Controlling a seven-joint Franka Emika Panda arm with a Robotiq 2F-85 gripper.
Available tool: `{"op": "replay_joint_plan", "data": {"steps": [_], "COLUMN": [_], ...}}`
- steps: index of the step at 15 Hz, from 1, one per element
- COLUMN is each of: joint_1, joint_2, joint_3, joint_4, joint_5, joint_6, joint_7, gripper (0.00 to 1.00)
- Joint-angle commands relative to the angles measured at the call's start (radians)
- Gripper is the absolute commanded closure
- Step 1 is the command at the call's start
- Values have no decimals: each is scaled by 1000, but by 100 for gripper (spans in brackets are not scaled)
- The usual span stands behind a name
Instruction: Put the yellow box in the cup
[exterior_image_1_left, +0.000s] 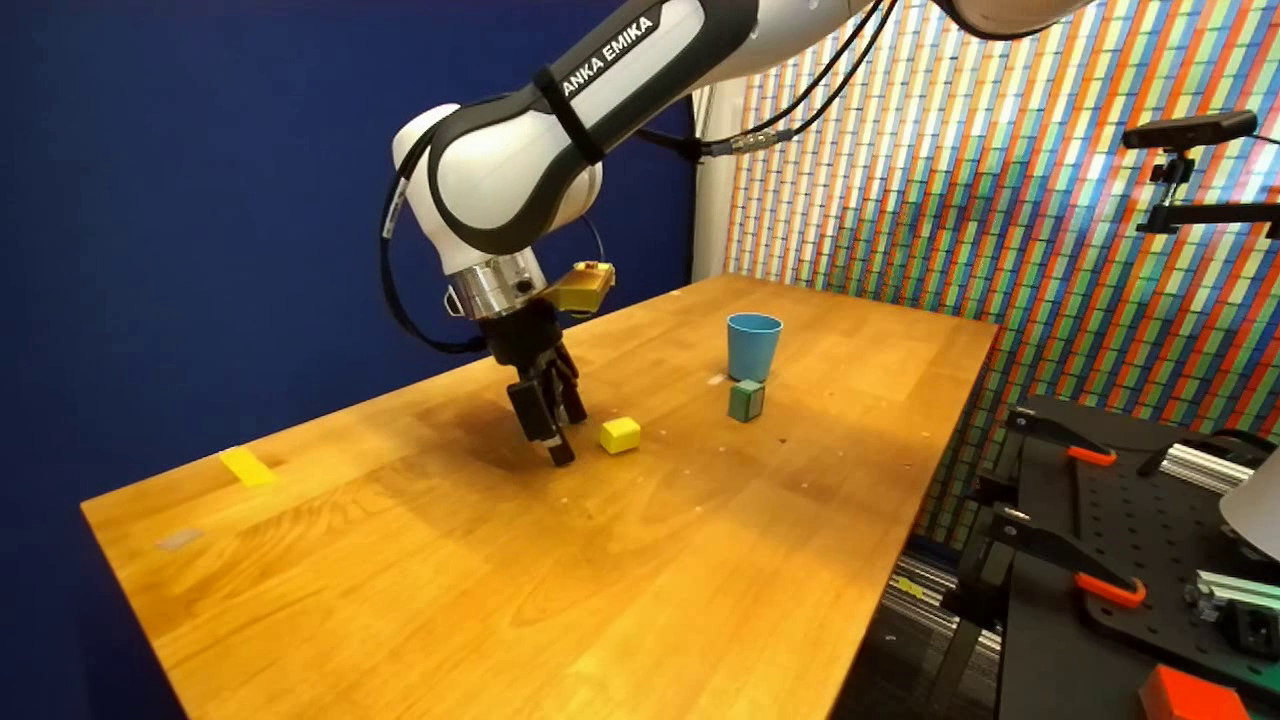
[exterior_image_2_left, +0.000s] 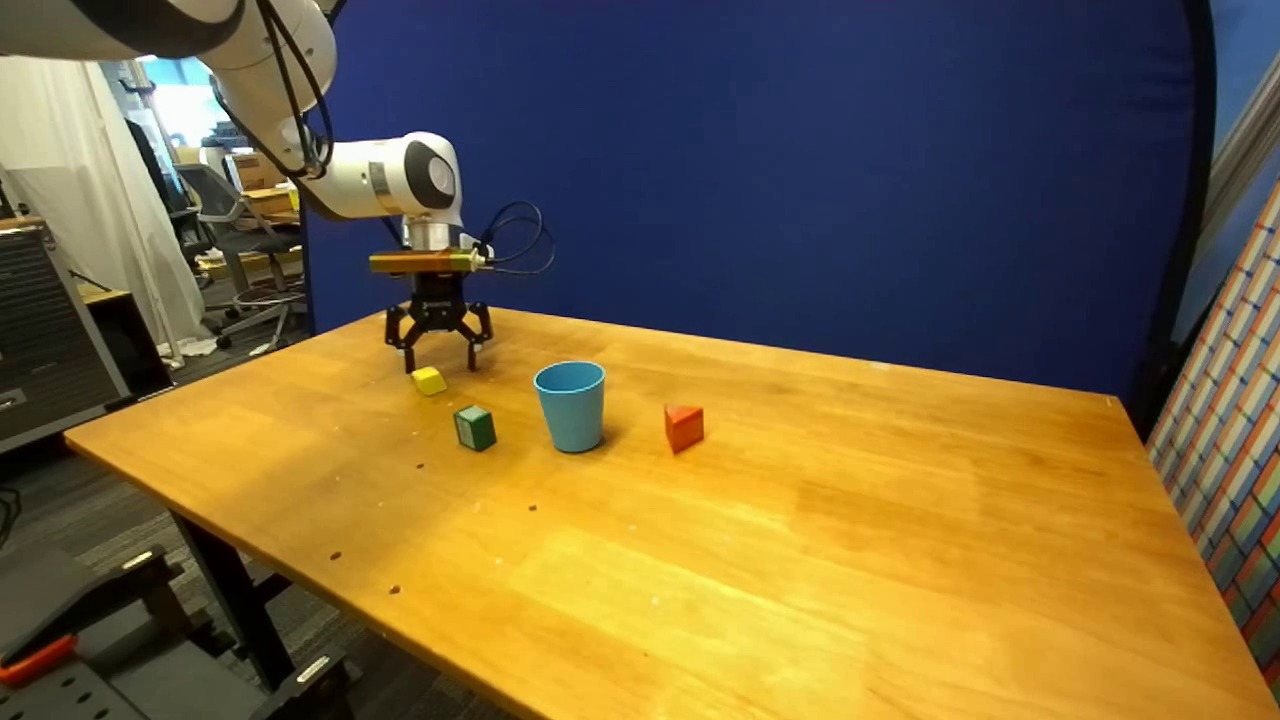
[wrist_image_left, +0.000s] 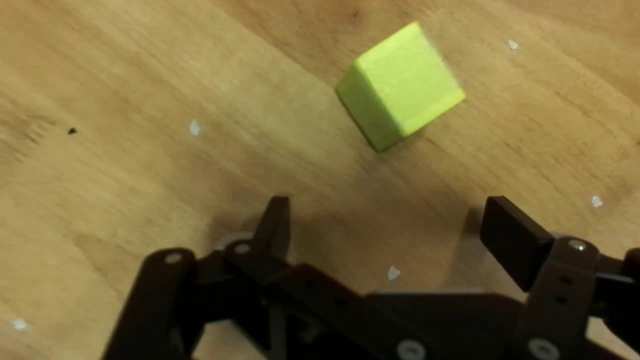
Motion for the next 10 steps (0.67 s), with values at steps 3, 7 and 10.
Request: {"op": "replay_joint_plan", "data": {"steps": [3,7,10], "joint_1": [-16,-25,-33], "joint_2": [55,29,21], "joint_3": [-23,-33,-36], "joint_4": [141,80,40], "joint_5": [18,31,40], "joint_6": [-75,-85,-88], "joint_7": [89,184,247], "gripper": [0,0,0]}}
